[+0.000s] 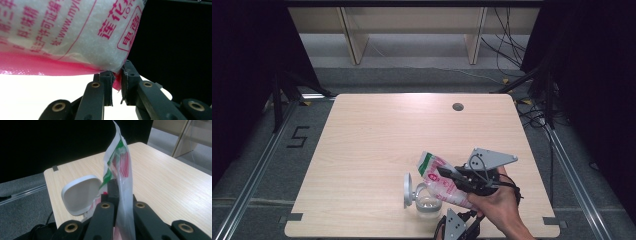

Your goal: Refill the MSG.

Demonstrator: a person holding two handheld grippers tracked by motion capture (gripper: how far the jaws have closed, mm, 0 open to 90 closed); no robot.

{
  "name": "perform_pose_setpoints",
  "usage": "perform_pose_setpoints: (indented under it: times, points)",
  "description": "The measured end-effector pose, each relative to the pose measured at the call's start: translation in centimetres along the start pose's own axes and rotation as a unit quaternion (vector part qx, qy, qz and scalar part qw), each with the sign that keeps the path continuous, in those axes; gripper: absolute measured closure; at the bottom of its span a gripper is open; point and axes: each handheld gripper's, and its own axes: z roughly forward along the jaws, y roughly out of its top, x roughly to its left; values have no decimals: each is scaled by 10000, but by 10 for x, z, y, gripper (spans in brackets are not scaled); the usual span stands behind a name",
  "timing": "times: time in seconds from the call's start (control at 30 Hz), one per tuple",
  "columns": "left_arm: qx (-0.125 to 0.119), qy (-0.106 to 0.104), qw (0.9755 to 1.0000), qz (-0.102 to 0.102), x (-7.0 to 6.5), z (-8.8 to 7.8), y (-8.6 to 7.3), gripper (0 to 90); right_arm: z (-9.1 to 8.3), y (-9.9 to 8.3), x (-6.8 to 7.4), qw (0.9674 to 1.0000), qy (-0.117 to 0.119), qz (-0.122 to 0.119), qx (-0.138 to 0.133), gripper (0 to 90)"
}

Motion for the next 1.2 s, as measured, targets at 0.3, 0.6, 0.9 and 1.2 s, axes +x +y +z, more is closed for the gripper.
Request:
perform_pose_setpoints:
  times: [0.3, 0.6, 0.9, 1.2]
  points:
    - [-68, 11, 10000, -32, 1, 2, 0, 802, 1, 0, -1, 10000, -36, -50, -13, 900]
    - [-51, 9, 10000, 11, 2, 3, -1, 803, 3, 0, 1, 9999, 11, 73, 112, 900]
    - [-67, -25, 10000, -45, 4, 7, -1, 803, 7, 1, 0, 9998, -126, -112, 57, 900]
    - [-191, -94, 9998, -48, 5, 10, -1, 804, 7, 2, 3, 9997, -139, -144, 105, 900]
